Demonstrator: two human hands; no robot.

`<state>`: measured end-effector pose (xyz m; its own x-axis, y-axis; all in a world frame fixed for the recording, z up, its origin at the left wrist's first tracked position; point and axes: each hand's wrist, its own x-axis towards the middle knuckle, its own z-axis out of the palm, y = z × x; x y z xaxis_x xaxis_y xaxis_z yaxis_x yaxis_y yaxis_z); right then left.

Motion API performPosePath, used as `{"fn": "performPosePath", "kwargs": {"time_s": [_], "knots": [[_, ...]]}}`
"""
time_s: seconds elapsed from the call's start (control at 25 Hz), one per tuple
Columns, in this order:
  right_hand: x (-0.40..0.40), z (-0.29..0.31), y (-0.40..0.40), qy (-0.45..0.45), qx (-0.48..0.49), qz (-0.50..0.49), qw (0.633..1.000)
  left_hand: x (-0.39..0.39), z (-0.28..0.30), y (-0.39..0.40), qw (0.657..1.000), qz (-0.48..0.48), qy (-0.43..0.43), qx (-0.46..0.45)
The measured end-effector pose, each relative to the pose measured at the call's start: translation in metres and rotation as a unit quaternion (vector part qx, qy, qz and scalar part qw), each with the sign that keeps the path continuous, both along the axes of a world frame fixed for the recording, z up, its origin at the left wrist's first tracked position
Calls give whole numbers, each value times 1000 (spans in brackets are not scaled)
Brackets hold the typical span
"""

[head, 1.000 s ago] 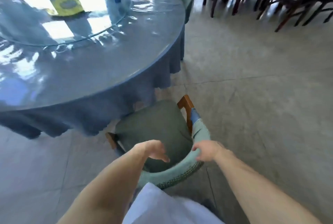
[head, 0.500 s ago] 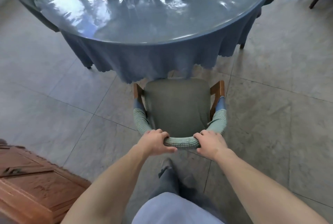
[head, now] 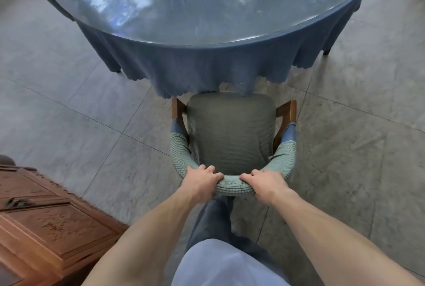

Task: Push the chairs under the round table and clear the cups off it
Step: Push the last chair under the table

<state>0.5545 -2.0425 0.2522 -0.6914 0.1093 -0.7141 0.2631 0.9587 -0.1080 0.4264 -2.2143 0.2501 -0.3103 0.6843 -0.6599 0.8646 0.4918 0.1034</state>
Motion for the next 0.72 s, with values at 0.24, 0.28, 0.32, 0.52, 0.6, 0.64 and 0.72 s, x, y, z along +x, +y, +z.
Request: {"fn": "performPosePath", "kwargs": {"time_s": [0.24,0.28,0.32,0.52,0.6,0.64,0.72], "knots": [[-56,1,49,15,7,-9,1000,-55,0,48,1000,13,0,3],[-69,0,59,19,9,-9,1000,-69,-1,59,1000,14,2,5],[-83,0,68,22,9,-11,1000,-83,-2,68,1000,14,6,5],[-162,-6,115,35,13,-33,999,-165,-4,118,999,29,22,11],[-189,-8,137,32,20,-38,999,-192,-7,140,999,23,27,9],[-201,-6,149,28,21,-39,999,-203,-8,150,999,25,25,8],[-222,-4,170,24,25,-39,999,-223,-10,171,999,24,20,9]]}}
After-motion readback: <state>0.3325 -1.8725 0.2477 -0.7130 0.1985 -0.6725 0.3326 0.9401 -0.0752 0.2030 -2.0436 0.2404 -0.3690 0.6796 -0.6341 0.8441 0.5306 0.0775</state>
